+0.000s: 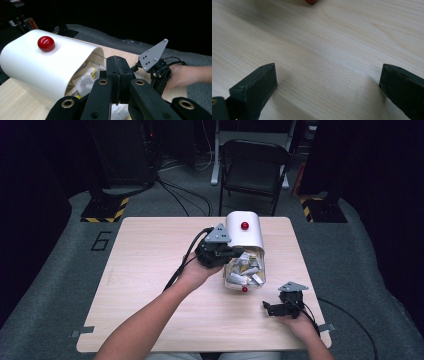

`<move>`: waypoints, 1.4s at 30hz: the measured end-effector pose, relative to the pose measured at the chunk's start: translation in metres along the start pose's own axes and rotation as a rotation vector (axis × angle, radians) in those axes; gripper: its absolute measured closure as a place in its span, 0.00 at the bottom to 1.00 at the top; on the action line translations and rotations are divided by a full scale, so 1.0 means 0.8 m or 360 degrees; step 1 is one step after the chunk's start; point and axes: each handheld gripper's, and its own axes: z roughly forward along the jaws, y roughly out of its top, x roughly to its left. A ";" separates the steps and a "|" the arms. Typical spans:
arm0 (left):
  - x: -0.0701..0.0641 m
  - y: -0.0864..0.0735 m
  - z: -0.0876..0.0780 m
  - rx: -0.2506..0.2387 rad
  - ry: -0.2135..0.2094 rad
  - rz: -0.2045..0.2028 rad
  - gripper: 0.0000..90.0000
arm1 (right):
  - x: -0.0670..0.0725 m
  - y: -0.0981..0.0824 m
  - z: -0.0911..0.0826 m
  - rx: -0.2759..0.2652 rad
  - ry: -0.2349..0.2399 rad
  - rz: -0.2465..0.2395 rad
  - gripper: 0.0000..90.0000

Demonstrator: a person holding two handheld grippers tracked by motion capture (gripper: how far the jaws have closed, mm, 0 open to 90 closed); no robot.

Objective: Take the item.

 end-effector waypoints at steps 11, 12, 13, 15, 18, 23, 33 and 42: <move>0.002 0.014 -0.012 -0.0056 0.0011 -0.0004 1.00 | 0.000 0.000 0.000 0.0000 0.0000 0.0001 0.01; 0.002 0.015 -0.013 -0.0057 0.0010 0.0002 1.00 | 0.000 0.000 0.000 0.0003 0.0000 0.0001 0.01; 0.002 0.016 -0.015 -0.0060 0.0013 -0.0003 1.00 | 0.000 0.000 0.000 0.0004 0.0001 0.0001 0.01; 0.003 0.016 -0.018 -0.0064 0.0022 -0.0005 1.00 | 0.000 0.000 0.000 0.0000 0.0001 0.0001 0.01; 0.005 0.017 -0.021 -0.0066 0.0032 0.0004 1.00 | 0.000 0.000 0.000 -0.0001 0.0000 0.0002 0.01; 0.009 0.017 -0.031 -0.0076 0.0049 -0.0010 1.00 | 0.000 0.000 0.000 -0.0001 0.0000 0.0001 0.01; 0.017 0.017 -0.045 -0.0085 0.0078 -0.0010 1.00 | 0.000 0.000 0.000 0.0002 0.0000 0.0001 0.01; 0.024 0.015 -0.059 -0.0088 0.0112 -0.0020 1.00 | 0.000 0.000 0.000 0.0000 0.0000 0.0001 0.01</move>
